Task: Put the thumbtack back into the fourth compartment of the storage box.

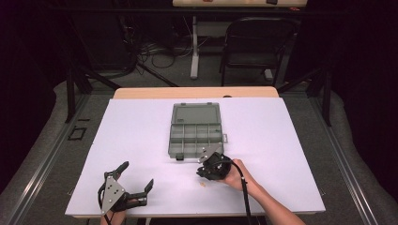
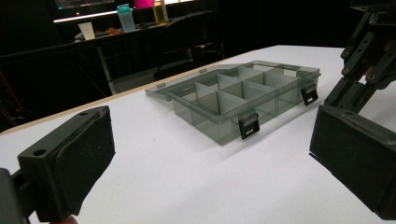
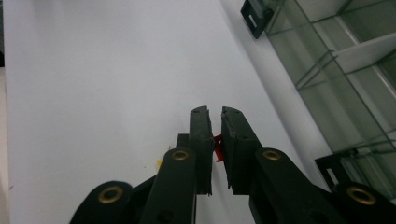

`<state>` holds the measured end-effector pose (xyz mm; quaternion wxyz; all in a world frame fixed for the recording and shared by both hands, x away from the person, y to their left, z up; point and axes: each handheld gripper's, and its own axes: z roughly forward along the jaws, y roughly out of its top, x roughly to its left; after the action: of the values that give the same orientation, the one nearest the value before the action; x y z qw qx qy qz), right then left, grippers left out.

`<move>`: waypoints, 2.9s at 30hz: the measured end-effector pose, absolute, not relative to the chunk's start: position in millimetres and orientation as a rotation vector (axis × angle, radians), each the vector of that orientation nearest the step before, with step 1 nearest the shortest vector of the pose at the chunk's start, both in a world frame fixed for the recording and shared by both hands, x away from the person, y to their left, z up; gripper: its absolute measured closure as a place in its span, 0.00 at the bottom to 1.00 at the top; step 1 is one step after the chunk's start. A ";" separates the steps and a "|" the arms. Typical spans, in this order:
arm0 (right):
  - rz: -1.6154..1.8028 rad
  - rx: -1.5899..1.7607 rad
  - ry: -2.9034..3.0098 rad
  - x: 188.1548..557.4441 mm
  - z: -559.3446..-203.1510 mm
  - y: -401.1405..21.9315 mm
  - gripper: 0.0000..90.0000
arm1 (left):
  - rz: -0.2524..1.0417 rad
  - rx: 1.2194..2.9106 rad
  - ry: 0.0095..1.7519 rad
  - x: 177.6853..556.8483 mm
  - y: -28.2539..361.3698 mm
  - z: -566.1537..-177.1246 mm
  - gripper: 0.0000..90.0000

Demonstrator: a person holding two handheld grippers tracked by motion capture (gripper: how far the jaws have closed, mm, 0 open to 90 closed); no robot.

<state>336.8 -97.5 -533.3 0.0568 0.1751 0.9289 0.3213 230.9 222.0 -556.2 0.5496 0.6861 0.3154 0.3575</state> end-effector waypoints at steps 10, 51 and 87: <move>0.988 0.559 2.776 340.2 -527.0 -106.1 0.92 | 0.846 1.624 0.748 231.0 221.8 -556.3 0.00; 1.061 0.685 2.582 352.2 -493.6 -144.6 0.92 | 0.846 1.626 0.748 231.4 221.0 -556.6 0.00; 1.073 0.729 2.450 390.0 -476.1 -143.2 0.92 | 0.831 1.628 0.748 232.0 220.5 -558.2 0.00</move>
<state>390.0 -143.2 -476.1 0.1837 0.2586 0.8687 0.3804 232.0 220.5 -558.2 0.5507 0.6882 0.3160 0.3511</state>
